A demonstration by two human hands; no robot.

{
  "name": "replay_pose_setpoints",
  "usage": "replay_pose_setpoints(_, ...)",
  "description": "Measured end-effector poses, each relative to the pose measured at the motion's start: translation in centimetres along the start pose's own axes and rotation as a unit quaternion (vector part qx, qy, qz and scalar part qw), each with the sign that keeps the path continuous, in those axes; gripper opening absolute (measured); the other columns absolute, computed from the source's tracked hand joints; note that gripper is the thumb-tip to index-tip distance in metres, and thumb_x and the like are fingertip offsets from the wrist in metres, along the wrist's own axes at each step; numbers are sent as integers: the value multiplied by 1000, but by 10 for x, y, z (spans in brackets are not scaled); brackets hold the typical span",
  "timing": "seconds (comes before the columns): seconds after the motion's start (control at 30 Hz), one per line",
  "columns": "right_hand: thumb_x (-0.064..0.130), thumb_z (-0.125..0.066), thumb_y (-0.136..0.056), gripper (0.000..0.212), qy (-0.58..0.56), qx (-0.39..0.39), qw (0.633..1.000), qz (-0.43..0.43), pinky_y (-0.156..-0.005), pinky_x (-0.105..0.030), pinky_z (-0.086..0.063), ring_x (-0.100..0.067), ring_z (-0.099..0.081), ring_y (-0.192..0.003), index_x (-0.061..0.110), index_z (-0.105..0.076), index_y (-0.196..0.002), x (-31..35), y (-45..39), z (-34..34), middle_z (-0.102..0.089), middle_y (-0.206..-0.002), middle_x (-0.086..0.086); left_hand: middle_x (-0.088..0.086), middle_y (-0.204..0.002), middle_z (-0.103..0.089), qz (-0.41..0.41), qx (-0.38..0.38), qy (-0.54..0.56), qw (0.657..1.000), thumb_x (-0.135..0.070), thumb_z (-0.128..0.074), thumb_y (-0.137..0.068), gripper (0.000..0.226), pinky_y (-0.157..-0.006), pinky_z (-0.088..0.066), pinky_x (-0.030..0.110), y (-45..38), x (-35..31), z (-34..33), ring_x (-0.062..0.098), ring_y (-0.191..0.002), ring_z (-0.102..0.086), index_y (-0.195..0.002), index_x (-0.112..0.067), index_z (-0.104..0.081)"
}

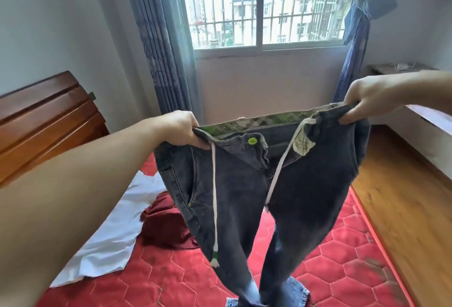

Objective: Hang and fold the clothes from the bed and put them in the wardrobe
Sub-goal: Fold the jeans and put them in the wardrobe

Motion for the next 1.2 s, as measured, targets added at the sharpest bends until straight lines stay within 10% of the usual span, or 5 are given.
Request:
replay_pose_setpoints(0.2, 42, -80, -72, 45, -141, -39, 989, -29, -50, -25, -45, -20, -54, -47, 10, -60, -48, 2, 0, -4, -52, -45, -1, -3, -81, -76, 46, 119, 122, 984, -68, -66, -74, 53, -74, -60, 32, 6, -2, -9, 16, -75, -73, -82, -17, -78)
replay_pose_setpoints(0.4, 19, -73, -80, 18, -300, -79, 949, -60, -65, -33, -57, -24, -68, -59, 2, -73, -82, 3, 0, 5, -72, -66, -10, 4, -77, -75, 122, 64, 227, 964, -62, -65, -81, 51, -62, -58, 31, 12, -6, 10, 20, -64, -72, -86, -12, -74)
replay_pose_setpoints(0.77, 32, -71, -86, 37, -28, -71, 995, -57, -54, -30, -56, -26, -68, -58, 1, -66, -65, 21, 2, 45, -65, -67, -15, -3, -48, -66, 138, -25, 274, 952, -40, -71, -86, 32, -33, -44, 18, 13, -18, 55, 10, -37, -62, -84, -9, -66)
replay_pose_setpoints(0.87, 22, -72, -85, 28, -125, -21, 990, -64, -52, -29, -57, -24, -68, -58, -3, -69, -74, 21, 1, 32, -67, -67, -14, 0, -52, -68, 138, -10, 295, 945, -38, -69, -88, 29, -37, -48, 20, 13, -18, 52, 13, -40, -64, -83, -9, -66)
replay_pose_setpoints(1.2, 14, -54, -91, 10, -603, 7, 797, 35, -60, -26, -59, -9, -63, -51, 14, -56, -82, 91, 2, 27, -63, -56, 2, 3, -69, -49, 102, 124, 601, 783, -24, -40, -98, 29, -55, -53, 21, 10, -67, 43, 14, -58, -49, -74, -11, -50)
Point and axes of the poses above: each hand's wrist, its own y-axis away from the middle knuckle, its own z-axis out of the back of the hand, x = y × z, the point moved 6 cm from there along -y, towards the middle knuckle
